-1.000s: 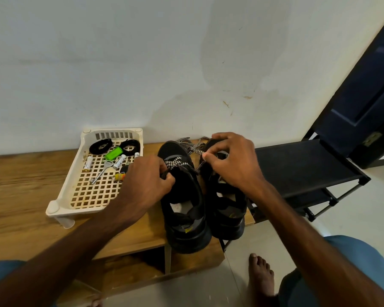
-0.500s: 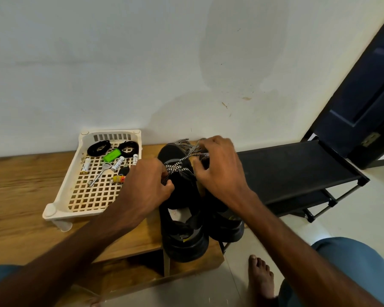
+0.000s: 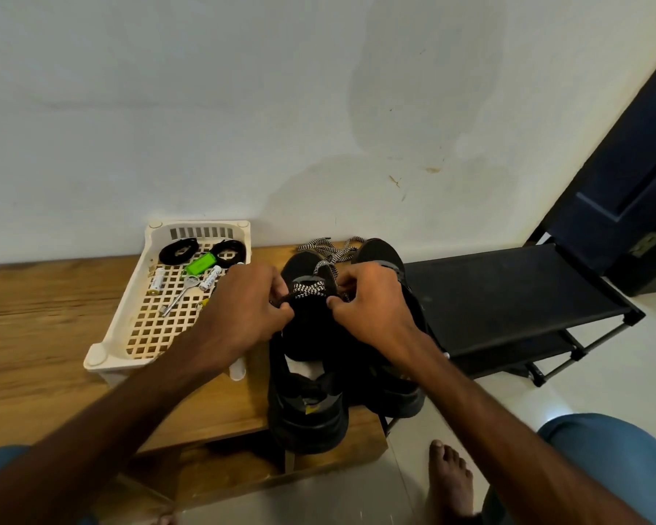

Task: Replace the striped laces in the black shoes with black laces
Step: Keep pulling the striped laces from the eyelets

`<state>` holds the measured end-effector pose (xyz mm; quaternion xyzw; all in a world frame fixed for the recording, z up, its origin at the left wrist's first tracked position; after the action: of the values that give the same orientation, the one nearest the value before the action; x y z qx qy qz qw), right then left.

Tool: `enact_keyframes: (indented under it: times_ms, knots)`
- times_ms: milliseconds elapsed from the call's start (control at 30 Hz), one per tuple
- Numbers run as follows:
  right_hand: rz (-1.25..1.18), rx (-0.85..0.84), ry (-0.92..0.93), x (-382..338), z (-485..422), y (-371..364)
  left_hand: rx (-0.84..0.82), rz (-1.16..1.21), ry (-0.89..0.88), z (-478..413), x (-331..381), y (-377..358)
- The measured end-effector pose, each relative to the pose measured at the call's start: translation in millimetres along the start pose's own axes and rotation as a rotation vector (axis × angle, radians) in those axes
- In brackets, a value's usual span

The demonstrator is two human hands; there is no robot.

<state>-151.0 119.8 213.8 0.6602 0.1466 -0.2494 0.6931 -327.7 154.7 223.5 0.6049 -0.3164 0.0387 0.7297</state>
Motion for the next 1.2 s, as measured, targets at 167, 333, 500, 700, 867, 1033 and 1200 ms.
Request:
enact_keyframes:
  times_ms: [167,333,500,700,867,1033,1200]
  knots:
    - [-0.091,-0.001,0.030,2.3,0.0,-5.8,0.103,-0.110,-0.018,13.0,15.7,-3.1]
    - [-0.080,-0.009,0.063,-3.5,3.2,-8.5,0.095,-0.411,-0.077,5.2,53.6,-27.4]
    - [-0.089,-0.009,0.076,-4.6,3.0,-5.0,0.131,-0.428,-0.092,-13.3,61.9,-28.8]
    - [-0.089,0.005,0.050,2.4,1.4,-4.8,0.209,0.097,-0.105,-12.0,26.6,-16.2]
    - [-0.123,-0.034,0.013,10.4,-0.4,-4.3,-0.004,1.093,0.270,-27.3,-37.5,-30.8]
    - [-0.107,-0.020,0.017,6.4,1.7,-5.3,0.067,0.325,-0.064,-18.4,2.8,-16.2]
    - [-0.100,-0.015,0.018,2.8,2.2,-5.8,0.141,-0.262,-0.258,-5.6,47.2,-30.9]
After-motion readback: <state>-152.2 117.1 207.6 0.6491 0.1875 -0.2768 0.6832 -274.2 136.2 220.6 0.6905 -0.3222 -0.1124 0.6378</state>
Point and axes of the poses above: each hand's wrist, its own z-axis away from the middle knuckle, its own y-axis out of the back of the hand, x = y × z, the point moved 9 cm from there along -z, towards the middle knuckle, and after that the axes turned 12 degrees about -x, right-handed, at the moved point
